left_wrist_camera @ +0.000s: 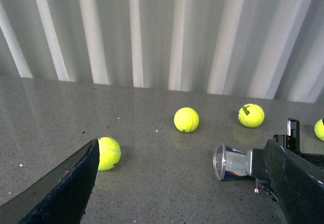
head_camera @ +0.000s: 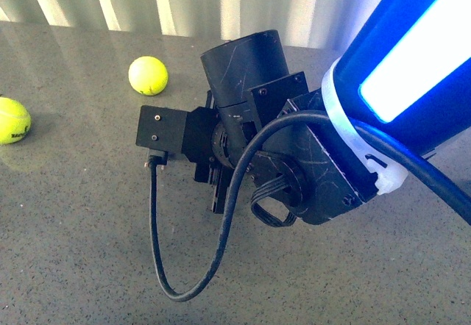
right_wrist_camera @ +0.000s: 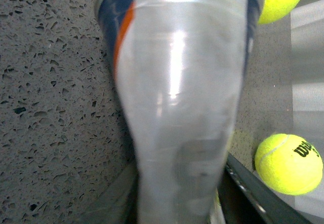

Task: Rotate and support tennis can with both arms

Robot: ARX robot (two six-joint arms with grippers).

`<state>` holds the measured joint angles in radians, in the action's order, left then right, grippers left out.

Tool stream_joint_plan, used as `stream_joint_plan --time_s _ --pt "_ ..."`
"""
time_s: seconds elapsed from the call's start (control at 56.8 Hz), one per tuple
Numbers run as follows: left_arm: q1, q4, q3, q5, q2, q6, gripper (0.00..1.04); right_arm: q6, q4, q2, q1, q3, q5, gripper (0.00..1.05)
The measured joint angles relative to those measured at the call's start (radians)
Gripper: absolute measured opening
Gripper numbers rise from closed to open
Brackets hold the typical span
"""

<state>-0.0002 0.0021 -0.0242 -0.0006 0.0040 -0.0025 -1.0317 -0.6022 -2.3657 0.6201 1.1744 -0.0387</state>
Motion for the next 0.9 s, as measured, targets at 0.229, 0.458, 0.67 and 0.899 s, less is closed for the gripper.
stream_joint_plan --time_s 0.229,0.458,0.67,0.899 --pt "0.0 0.0 0.0 0.0 0.0 0.0 0.98 0.014 -0.003 0.0 -0.011 -0.023 0.012 0.81" --pt "0.0 0.0 0.0 0.0 0.0 0.0 0.98 0.024 -0.006 0.042 -0.024 -0.069 0.018 0.97" --pt "0.0 0.0 0.0 0.0 0.0 0.0 0.98 0.026 -0.014 0.116 -0.043 -0.152 0.021 0.97" --pt "0.0 0.0 0.0 0.0 0.0 0.0 0.98 0.056 -0.024 0.257 -0.085 -0.308 0.038 0.97"
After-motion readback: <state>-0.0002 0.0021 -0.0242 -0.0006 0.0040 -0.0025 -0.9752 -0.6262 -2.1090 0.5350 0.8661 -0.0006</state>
